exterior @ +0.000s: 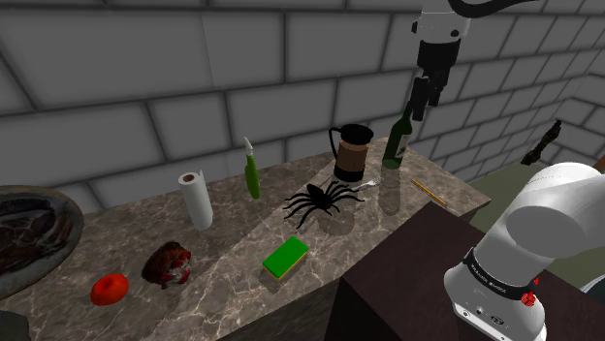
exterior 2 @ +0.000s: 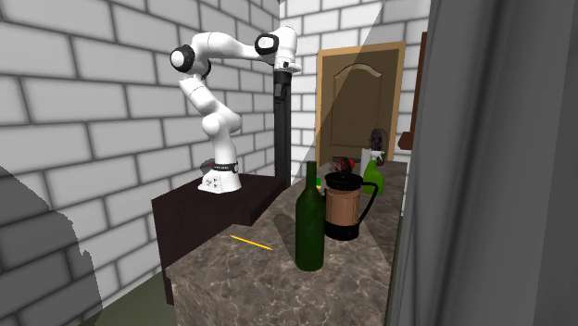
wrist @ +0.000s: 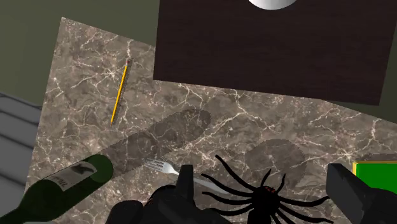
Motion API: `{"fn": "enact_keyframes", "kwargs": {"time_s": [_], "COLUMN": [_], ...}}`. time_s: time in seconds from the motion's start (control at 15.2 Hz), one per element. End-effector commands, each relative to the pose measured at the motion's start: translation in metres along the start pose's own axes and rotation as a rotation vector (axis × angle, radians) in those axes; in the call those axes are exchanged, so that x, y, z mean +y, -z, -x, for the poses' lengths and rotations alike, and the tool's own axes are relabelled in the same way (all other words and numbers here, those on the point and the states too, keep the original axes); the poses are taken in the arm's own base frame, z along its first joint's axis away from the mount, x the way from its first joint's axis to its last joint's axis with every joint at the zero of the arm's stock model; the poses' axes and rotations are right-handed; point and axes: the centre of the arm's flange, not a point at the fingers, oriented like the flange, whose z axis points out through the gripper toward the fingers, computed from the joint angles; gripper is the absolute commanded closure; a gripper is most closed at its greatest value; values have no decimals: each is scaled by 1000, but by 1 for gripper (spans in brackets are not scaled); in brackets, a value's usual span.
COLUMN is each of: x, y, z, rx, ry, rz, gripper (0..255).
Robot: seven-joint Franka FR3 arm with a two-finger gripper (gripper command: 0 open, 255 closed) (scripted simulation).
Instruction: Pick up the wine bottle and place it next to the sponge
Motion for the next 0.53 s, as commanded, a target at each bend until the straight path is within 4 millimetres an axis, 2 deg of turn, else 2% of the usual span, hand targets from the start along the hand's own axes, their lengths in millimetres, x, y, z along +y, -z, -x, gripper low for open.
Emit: {"fn": "enact_keyframes", "kwargs": {"time_s": [0.0, 0.46], "x": [0, 87], "y": [0, -24], "z": [0, -36], "rx": [0, 1], "ry": [0, 6], "rz": [0, -33], "gripper": [0, 0]}}
